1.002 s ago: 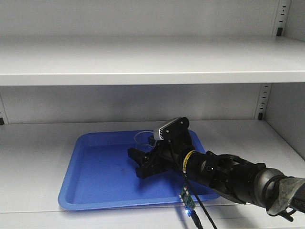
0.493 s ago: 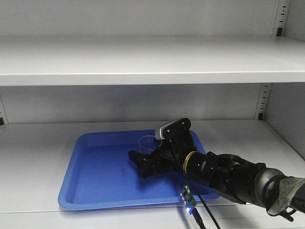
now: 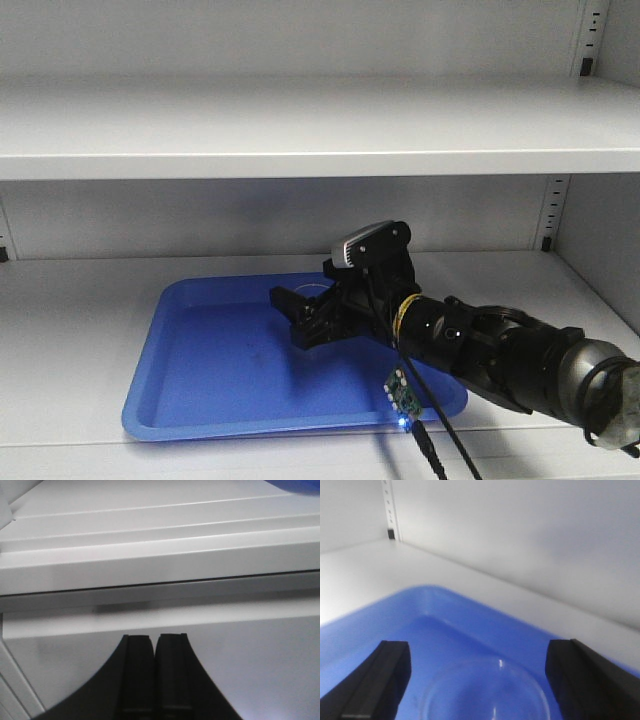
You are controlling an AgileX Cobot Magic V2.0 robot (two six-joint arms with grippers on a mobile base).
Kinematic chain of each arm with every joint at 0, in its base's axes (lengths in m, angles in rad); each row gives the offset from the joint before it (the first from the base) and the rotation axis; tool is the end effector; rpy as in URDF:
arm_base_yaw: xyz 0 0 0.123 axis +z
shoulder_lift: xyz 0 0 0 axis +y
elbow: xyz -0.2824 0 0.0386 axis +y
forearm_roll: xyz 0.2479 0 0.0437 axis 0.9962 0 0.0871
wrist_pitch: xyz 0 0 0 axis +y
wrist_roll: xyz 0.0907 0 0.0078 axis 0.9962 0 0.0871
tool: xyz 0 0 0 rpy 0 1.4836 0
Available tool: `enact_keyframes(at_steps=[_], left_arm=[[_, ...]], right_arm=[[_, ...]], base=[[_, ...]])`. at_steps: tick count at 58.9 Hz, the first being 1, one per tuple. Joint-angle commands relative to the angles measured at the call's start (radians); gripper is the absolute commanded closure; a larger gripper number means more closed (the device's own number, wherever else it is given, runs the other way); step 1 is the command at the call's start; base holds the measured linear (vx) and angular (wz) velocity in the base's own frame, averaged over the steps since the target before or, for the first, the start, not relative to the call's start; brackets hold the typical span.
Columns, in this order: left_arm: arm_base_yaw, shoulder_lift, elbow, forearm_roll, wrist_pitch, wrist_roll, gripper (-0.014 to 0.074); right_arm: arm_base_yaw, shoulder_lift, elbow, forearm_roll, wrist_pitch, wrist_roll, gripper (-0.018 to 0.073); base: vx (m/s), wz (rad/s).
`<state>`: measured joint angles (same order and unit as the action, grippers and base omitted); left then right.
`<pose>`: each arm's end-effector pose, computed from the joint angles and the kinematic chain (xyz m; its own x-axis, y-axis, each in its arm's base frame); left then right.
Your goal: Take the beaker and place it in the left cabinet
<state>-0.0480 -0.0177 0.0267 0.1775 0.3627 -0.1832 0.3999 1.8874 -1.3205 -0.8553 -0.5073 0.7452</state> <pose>0.0528 0.0032 0.1729 -0.2751 -0.0038 -0.9614 -0.0169 0.9999 0.0009 0.3934 0.2024 0.2720 -0.0894 -0.0812 -0.9927 -0.7016 0.7126 0.0049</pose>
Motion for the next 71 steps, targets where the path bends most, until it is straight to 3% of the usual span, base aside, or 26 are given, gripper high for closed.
enact_keyframes(at_steps=[1,15,22,30,37,53,71], left_arm=[[-0.005,-0.010,-0.015,0.003,-0.075,-0.004,0.0593],[-0.005,-0.010,-0.015,0.003,-0.075,-0.004,0.0593],[-0.005,-0.010,-0.015,0.003,-0.075,-0.004,0.0593],[-0.005,-0.010,-0.015,0.003,-0.075,-0.004,0.0593],[-0.005,-0.010,-0.015,0.003,-0.075,-0.004,0.0593],[-0.005,-0.010,-0.015,0.003,-0.075,-0.004,0.0593],[-0.005,-0.010,-0.015,0.003,-0.075,-0.004,0.0593]], right_arm=[[-0.003,-0.080,-0.031,0.030,-0.062,-0.010,-0.0032],[-0.003,-0.116,-0.031,0.030,-0.060,-0.009,-0.0016],[-0.003,-0.127,-0.031,0.022,-0.038,-0.005,0.0055],[-0.003,-0.145,-0.029,-0.024,-0.013,0.007,0.0290],[-0.003,-0.162,-0.029,-0.051,0.043,0.084,0.0574],[-0.002,-0.227,0.027,-0.202,0.099,0.231,0.0567],[-0.003,-0.400,0.267,-0.204,0.107,0.205,0.0565]], base=[[0.00,0.00],[0.00,0.00],[0.00,0.00],[0.00,0.00],[0.00,0.00],[0.00,0.00],[0.00,0.00]])
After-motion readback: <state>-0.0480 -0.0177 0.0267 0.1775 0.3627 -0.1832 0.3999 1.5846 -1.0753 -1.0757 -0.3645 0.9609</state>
